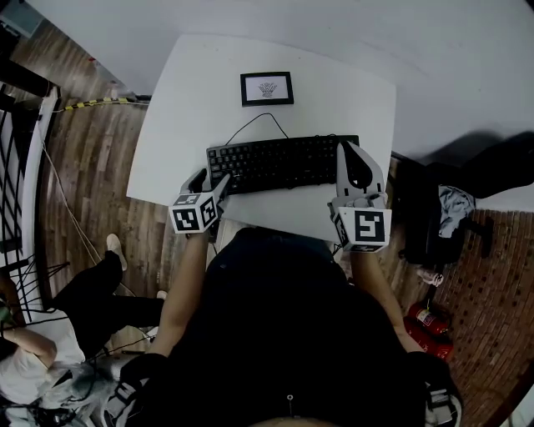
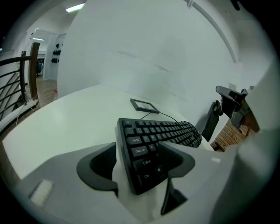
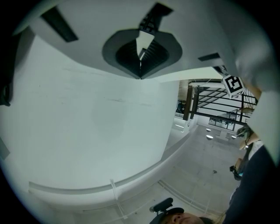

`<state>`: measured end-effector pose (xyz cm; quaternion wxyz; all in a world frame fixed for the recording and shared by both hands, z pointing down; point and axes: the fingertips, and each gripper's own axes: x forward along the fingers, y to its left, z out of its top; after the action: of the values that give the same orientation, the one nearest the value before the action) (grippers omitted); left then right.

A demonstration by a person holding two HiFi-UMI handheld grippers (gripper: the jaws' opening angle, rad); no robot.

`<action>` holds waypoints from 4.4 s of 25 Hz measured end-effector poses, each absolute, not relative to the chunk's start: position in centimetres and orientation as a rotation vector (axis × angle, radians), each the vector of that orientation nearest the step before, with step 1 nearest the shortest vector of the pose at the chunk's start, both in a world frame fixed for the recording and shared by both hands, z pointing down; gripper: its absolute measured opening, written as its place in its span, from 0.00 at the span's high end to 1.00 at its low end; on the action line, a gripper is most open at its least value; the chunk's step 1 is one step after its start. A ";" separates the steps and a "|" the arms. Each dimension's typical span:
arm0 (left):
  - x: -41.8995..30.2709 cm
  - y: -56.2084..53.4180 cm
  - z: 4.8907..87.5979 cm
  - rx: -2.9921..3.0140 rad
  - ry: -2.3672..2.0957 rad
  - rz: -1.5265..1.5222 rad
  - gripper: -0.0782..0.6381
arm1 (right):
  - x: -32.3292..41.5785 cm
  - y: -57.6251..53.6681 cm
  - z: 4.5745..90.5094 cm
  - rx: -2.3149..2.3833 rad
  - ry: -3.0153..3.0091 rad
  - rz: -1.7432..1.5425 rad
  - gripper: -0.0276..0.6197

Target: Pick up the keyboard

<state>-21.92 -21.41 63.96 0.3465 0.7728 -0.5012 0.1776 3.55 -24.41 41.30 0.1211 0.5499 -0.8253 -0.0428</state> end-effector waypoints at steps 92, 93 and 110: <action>-20.6 -17.6 59.9 1.685 -1.415 0.582 0.54 | 16.1 -26.4 65.6 0.764 -1.980 1.187 0.58; -20.6 -17.6 59.8 1.684 -1.416 0.582 0.54 | 16.0 -26.4 65.6 0.766 -1.979 1.192 0.58; -19.8 -18.2 57.1 1.777 -1.446 0.549 0.55 | 16.9 -25.4 65.3 0.873 -1.995 1.334 0.61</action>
<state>-19.79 -18.18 57.10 0.3827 0.6968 -0.5672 0.2151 16.90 -25.37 65.29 0.2897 0.3271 -0.7477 0.4999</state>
